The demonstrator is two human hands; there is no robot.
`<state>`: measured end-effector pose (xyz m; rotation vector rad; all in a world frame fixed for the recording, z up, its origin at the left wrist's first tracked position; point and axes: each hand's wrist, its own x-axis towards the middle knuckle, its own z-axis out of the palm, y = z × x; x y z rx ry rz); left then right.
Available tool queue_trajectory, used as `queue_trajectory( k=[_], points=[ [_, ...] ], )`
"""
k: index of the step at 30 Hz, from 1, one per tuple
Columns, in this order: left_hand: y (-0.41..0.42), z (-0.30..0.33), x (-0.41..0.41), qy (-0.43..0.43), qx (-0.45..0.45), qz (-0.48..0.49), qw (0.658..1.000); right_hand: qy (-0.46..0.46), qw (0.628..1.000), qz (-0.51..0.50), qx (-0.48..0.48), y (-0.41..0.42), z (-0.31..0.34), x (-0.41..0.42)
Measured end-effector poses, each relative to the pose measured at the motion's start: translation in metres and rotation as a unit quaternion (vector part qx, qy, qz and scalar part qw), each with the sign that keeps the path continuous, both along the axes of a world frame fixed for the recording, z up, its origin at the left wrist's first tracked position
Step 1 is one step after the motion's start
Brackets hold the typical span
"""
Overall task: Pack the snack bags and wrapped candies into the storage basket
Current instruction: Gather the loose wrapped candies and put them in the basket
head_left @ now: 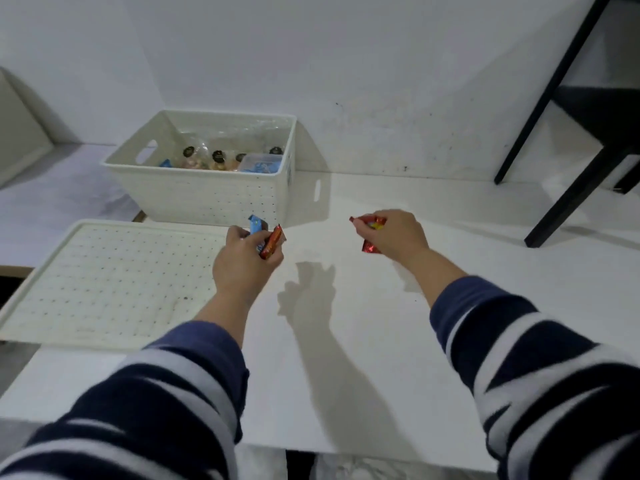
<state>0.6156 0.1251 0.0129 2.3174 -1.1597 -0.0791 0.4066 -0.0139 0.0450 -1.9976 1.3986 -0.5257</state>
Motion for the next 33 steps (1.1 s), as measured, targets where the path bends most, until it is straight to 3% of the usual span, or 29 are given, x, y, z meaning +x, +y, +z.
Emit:
queue_trajectory(
  k=[5, 8, 23, 30, 33],
  points=[
    [0.023, 0.040, 0.025, 0.017, 0.017, -0.004, 1.000, 0.090, 0.986, 0.094, 0.105, 0.009, 0.052, 0.018],
    [0.026, 0.060, 0.049, 0.023, 0.019, -0.021, 0.999, 0.155, 0.975, 0.120, 0.105, 0.016, 0.077, 0.039],
    [-0.050, 0.117, 0.276, 0.007, -0.042, -0.066, 0.997, 0.064, 0.986, 0.144, 0.049, -0.030, 0.124, 0.294],
    [-0.121, 0.097, 0.349, 0.075, 0.002, -0.128, 0.989, 0.038, 0.987, 0.123, 0.096, -0.065, 0.085, 0.404],
    [-0.145, 0.072, 0.366, 0.090, 0.054, -0.137, 0.985, 0.070, 0.986, 0.115, 0.101, -0.074, 0.054, 0.430]
  ],
)
